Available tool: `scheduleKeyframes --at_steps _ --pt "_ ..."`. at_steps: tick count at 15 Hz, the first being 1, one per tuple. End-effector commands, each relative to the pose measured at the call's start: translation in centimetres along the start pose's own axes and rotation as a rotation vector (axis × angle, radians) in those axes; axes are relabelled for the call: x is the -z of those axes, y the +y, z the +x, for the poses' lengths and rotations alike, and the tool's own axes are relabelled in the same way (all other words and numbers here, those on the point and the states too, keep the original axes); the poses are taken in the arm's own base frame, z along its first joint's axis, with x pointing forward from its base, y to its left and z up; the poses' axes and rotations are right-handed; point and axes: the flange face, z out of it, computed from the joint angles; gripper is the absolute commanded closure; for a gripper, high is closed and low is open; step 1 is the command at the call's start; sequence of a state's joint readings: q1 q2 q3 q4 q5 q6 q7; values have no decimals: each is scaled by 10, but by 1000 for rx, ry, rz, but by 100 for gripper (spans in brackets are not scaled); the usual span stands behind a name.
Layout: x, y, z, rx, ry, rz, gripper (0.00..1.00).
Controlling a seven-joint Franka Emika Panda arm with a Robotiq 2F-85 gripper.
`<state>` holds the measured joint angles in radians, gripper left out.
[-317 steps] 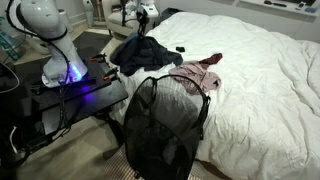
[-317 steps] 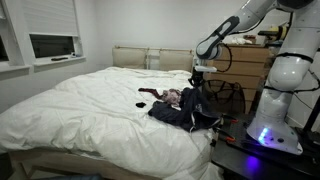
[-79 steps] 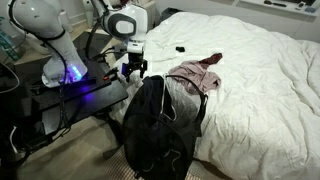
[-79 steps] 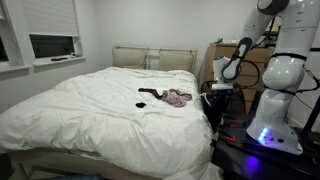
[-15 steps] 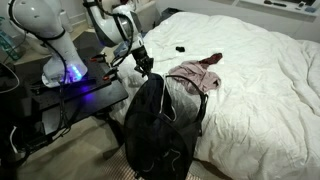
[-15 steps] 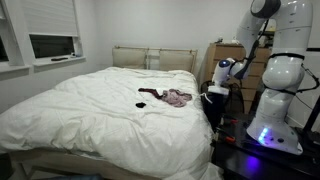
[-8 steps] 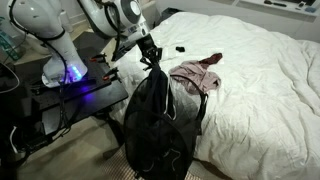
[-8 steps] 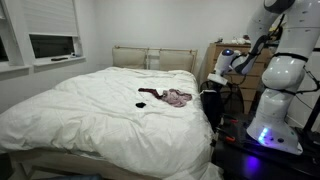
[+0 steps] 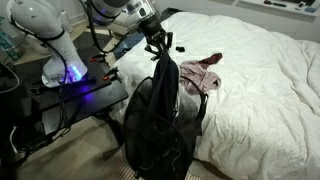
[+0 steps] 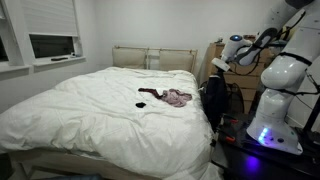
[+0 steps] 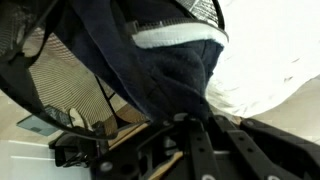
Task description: Pick up the hoodie and put it in the bag
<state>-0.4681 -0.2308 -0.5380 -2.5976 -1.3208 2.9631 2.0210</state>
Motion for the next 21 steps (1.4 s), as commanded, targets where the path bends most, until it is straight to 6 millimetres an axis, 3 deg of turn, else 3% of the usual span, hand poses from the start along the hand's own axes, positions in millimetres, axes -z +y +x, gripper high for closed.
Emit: scheduleKeyframes --at_steps 1,5,11,12,13,21 --pt "42 -13 41 -90 54 52 98" --pt "80 -28 79 -172 99 105 98" --pt "77 -24 110 -273 101 71 98" --pt "76 -23 112 -286 97 64 68" --pt "76 -22 113 -296 92 61 67" --pt "81 -35 107 -278 50 49 8"
